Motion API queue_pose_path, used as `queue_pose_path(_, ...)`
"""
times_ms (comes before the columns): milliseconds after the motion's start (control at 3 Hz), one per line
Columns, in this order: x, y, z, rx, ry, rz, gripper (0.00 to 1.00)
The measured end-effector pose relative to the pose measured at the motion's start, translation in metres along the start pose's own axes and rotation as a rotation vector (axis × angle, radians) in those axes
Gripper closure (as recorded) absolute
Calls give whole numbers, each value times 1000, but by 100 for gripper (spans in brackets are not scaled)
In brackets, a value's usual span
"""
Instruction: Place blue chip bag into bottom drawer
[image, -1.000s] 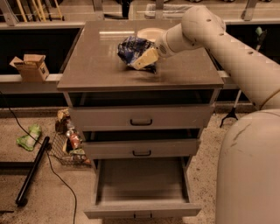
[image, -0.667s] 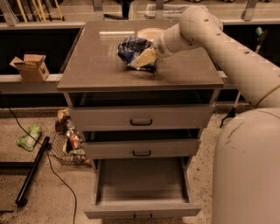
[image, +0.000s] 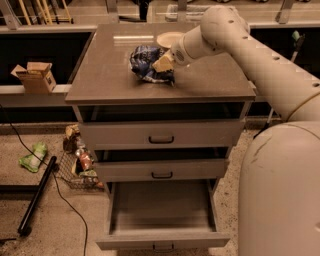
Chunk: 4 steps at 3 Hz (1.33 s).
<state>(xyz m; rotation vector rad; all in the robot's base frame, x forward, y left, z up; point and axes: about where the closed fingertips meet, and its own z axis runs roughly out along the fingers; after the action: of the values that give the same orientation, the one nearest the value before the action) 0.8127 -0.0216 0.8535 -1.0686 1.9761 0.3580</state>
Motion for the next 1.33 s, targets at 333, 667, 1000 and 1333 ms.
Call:
queue_pose_path(333,-1,1,0,-2,0,-1,88)
queue_pose_path(667,3,1,-30,24,-25,14,100)
queue_pose_path(1000,20,-2,-108,125,-66,68,100)
queue_pose_path(1333,44,-1,-155,207,-63,121,100)
